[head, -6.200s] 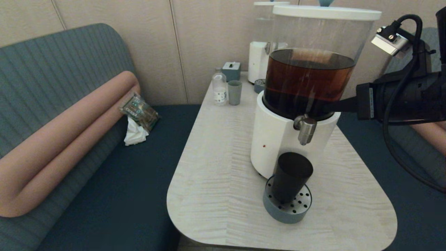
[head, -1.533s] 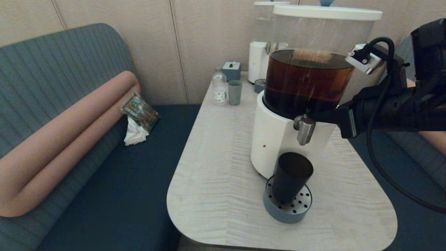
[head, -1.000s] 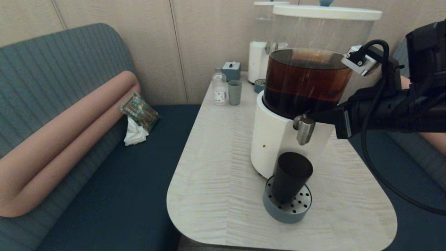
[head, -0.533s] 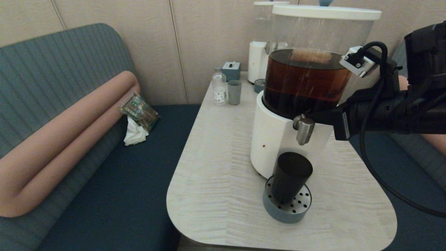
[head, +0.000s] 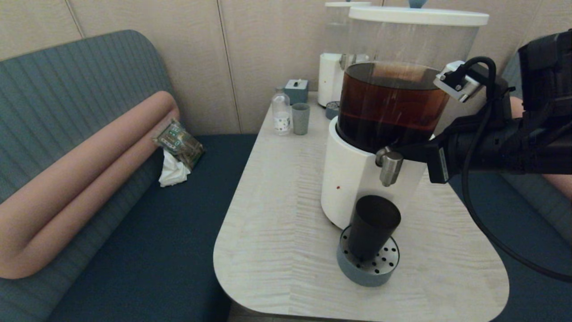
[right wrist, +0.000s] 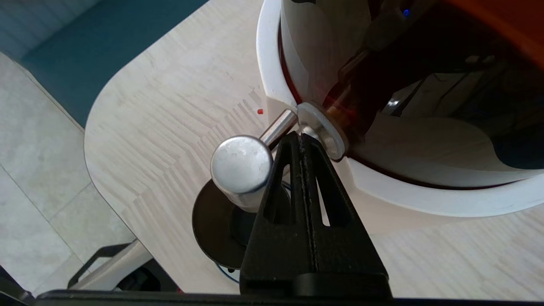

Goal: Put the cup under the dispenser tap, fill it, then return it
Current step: Turn on the faucet

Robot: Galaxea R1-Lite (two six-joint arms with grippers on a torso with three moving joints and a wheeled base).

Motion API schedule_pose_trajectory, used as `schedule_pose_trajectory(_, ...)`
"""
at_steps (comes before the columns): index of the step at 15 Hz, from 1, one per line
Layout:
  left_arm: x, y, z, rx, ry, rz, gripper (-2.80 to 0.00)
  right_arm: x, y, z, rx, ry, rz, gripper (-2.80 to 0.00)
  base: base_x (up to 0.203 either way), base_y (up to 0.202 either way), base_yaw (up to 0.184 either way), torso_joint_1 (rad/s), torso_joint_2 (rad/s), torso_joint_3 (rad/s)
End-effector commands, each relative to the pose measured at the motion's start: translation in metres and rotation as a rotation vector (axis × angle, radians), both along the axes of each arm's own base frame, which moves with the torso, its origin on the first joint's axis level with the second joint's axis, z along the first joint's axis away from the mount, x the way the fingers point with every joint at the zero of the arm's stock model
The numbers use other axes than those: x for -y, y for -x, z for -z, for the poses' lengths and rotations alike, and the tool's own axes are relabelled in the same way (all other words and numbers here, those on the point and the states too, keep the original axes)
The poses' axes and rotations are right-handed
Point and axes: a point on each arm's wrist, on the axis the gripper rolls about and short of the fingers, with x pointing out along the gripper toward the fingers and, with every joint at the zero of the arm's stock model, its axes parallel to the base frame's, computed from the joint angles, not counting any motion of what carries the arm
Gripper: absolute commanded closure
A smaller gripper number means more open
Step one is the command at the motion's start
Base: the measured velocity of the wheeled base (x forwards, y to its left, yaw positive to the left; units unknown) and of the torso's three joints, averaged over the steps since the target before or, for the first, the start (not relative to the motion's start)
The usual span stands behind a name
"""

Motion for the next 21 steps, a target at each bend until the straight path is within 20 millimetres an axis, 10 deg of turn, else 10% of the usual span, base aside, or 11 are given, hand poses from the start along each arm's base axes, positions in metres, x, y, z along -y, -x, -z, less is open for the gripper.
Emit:
schedule_pose_trajectory(1, 0.0000, -0.0002, 0.0003, -0.002, 0.001, 0.000, 0.00, 0.0000, 0.0014, 0.0007, 0.001, 0.008, -0.008, 0.00, 0.000, 0.000, 0.000, 0.000, 0.00, 0.000)
schedule_pose_trajectory(21, 0.0000, -0.0002, 0.0004, -0.003, 0.001, 0.000, 0.00, 0.0051, -0.0048, -0.0018, 0.092, -0.009, 0.023, 0.00, 0.000, 0.000, 0.000, 0.000, 0.00, 0.000)
